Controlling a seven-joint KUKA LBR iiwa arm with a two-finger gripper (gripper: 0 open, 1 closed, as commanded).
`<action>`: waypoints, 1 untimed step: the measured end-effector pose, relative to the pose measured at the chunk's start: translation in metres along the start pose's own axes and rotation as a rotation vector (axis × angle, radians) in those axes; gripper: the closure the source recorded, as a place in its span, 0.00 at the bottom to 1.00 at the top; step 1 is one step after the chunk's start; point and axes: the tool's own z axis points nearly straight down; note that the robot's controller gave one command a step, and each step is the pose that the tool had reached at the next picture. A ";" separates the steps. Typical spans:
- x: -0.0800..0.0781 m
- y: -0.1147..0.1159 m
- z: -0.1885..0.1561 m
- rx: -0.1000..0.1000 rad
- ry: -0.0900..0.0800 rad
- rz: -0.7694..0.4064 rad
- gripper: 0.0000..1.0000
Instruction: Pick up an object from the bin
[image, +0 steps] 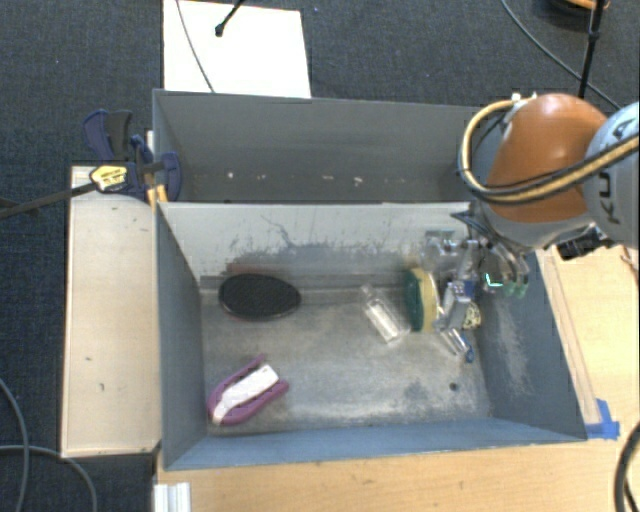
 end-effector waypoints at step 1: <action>0.007 -0.050 0.054 0.002 -0.002 -0.117 0.00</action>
Offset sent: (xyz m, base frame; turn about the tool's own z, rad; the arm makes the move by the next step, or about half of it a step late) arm -0.0070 -0.0475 -0.0515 -0.1213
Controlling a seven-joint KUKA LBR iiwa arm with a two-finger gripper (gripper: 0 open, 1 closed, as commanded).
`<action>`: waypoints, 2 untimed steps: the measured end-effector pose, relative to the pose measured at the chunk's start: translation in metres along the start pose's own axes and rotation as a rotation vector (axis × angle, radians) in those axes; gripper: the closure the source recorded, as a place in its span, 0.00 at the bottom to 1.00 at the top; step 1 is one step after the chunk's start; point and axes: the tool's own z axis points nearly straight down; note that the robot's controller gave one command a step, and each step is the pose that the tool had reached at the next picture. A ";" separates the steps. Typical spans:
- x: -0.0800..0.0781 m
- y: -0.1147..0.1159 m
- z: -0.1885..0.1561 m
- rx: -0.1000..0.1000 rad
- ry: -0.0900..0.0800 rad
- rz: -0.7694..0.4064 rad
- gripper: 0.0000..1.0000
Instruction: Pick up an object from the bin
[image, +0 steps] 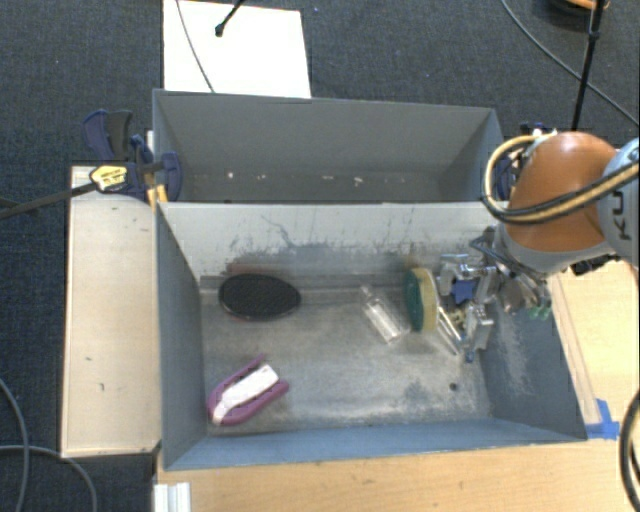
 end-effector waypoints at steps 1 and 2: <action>-0.005 -0.025 0.064 -0.003 -0.001 0.127 0.00; -0.006 -0.024 0.062 -0.001 -0.003 0.123 1.00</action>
Offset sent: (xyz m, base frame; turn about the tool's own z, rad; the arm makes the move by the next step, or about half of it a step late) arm 0.0076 -0.0242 -0.0622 0.1274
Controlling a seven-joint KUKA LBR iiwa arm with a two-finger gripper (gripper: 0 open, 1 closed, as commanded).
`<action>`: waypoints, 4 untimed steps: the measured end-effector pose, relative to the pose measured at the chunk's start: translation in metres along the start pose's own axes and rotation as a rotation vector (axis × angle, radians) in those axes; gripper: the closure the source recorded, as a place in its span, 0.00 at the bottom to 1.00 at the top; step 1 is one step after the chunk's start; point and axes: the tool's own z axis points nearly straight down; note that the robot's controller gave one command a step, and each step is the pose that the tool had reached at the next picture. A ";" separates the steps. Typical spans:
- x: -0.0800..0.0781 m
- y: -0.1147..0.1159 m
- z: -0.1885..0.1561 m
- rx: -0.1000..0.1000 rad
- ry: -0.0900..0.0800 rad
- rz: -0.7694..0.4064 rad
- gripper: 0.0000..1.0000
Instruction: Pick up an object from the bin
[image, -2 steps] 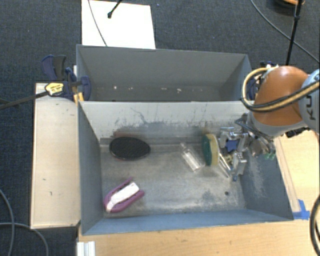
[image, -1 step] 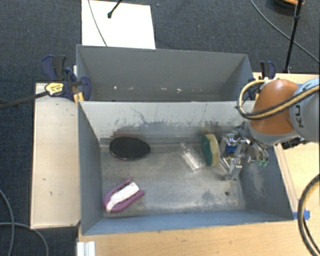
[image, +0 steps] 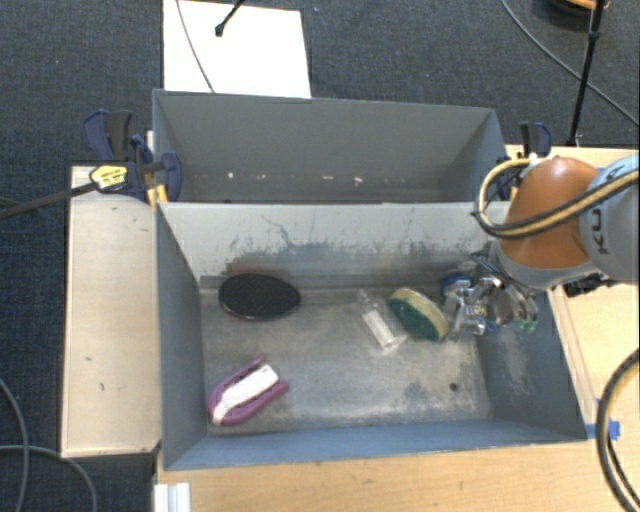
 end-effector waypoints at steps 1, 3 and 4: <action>0.068 0.004 -0.087 0.001 -0.004 0.009 1.00; 0.079 0.012 -0.113 -0.001 0.005 -0.056 1.00; 0.078 0.012 -0.117 0.001 -0.002 -0.056 0.00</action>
Offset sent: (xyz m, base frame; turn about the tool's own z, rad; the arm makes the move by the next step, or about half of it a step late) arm -0.0678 0.0054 0.0827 0.0060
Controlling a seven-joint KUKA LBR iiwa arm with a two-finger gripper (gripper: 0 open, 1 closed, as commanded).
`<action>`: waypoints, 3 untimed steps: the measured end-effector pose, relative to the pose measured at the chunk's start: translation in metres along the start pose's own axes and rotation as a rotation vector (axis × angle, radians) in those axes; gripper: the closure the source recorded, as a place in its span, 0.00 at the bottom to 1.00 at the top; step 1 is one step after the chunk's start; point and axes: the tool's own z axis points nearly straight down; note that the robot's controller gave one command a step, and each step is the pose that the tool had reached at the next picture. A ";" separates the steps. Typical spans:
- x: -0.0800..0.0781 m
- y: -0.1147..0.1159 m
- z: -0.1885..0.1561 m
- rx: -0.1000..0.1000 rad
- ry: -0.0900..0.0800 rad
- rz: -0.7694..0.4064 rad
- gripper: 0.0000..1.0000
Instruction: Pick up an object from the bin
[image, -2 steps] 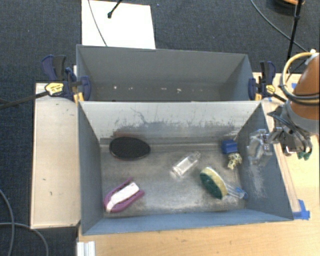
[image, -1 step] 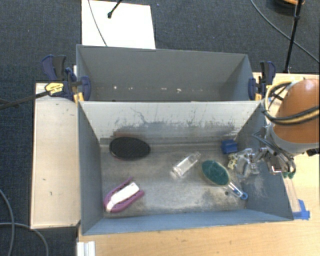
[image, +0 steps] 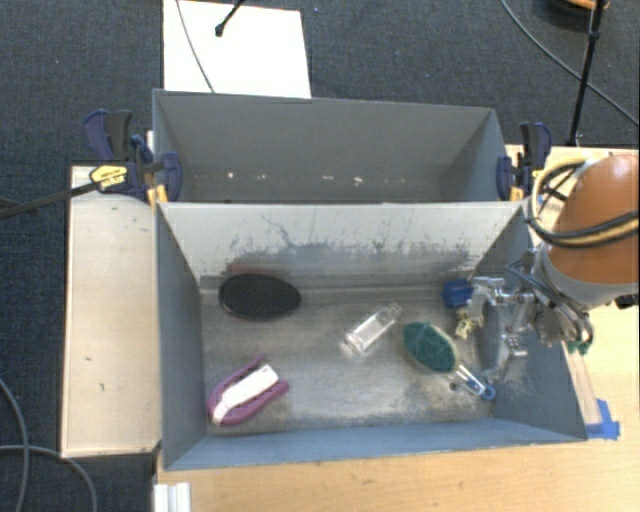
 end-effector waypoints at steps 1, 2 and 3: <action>-0.038 0.014 0.121 -0.002 0.005 0.253 0.00; -0.039 0.013 0.118 0.000 0.002 0.250 1.00; -0.011 0.027 -0.039 0.000 -0.006 0.242 1.00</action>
Offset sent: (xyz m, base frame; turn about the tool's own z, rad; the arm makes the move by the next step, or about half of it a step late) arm 0.0383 0.0142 -0.1186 0.2538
